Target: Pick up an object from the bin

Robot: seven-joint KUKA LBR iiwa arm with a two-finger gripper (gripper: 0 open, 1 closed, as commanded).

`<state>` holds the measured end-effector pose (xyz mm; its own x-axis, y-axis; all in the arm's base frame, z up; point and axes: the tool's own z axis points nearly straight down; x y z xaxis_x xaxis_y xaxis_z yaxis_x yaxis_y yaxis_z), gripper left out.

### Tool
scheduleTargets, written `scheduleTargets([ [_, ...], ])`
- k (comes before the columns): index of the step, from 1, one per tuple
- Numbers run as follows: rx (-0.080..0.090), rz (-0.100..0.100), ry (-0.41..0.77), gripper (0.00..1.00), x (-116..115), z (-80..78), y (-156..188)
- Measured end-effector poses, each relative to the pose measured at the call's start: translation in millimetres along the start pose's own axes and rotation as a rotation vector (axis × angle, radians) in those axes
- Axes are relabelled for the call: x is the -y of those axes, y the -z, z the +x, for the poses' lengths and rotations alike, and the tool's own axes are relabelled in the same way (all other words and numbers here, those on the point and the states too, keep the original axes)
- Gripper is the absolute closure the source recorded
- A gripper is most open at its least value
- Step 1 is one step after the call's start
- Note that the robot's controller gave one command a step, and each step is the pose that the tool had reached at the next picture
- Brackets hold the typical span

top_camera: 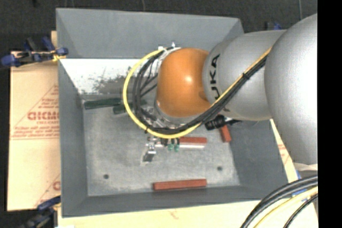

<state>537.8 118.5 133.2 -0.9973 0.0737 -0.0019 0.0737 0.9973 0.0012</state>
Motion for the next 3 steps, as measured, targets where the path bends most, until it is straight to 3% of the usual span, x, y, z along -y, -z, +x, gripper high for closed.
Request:
scheduleTargets([
  [1, 0.008, 0.0, 0.06, 0.0, 24.3, -29.9, -40.3],
  [2, -0.002, -0.001, 0.032, 0.0, 33.8, -53.1, -55.6],
  [3, -0.011, -0.009, -0.021, 1.0, 78.7, -30.8, -52.7],
])
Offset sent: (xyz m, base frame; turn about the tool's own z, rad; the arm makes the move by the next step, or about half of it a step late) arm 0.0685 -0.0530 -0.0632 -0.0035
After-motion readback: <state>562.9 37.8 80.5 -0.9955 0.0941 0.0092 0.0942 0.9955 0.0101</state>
